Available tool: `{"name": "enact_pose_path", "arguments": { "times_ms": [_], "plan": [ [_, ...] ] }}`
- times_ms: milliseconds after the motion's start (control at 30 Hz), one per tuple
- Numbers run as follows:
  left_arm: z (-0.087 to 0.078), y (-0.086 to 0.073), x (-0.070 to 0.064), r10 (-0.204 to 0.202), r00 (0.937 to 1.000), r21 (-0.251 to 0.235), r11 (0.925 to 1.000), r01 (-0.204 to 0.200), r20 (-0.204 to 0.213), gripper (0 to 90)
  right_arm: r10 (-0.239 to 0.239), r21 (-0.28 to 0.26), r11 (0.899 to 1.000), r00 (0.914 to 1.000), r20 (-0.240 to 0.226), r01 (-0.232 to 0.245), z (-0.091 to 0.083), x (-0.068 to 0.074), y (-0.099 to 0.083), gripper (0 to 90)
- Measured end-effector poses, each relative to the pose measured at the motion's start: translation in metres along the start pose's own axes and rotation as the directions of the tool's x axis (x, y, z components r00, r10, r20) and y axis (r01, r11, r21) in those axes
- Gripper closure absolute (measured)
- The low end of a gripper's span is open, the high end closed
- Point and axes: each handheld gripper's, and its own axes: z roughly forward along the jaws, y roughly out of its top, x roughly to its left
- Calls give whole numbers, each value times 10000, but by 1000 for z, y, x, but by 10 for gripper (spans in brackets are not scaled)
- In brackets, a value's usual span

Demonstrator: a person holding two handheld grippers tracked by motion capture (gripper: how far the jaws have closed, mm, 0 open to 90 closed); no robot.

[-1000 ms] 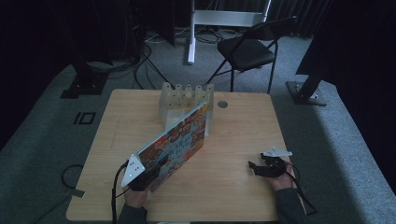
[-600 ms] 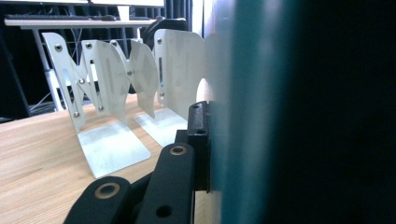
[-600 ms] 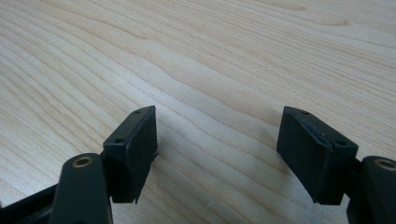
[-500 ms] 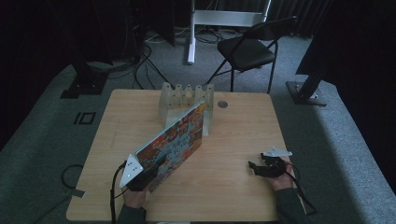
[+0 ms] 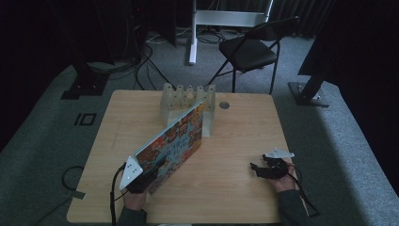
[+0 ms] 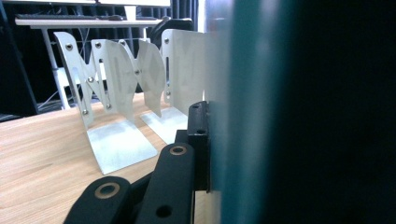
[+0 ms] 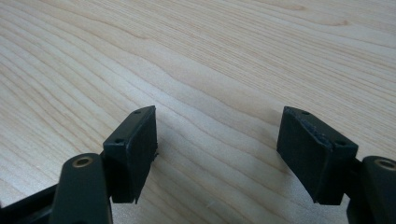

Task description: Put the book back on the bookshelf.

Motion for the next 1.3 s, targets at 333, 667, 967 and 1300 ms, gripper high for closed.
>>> {"name": "enact_pose_path", "arguments": {
  "times_ms": [333,667,967,1300],
  "plan": [
    [-2,0,1,-74,9999,-10,10000,74,-143,808,3,-1,10000,10000,-4,-3,0,0,0,283],
    [-5,0,3,-113,9996,-7,9999,113,-251,808,0,0,10000,10000,-2,0,0,0,0,283],
    [-7,0,4,-212,9992,-54,9998,211,-338,808,1,0,10000,10000,-1,-1,0,0,0,283],
    [-10,1,5,-297,9983,-70,9995,294,-492,808,2,3,10000,10000,0,-2,0,0,0,283]
  ]
}}
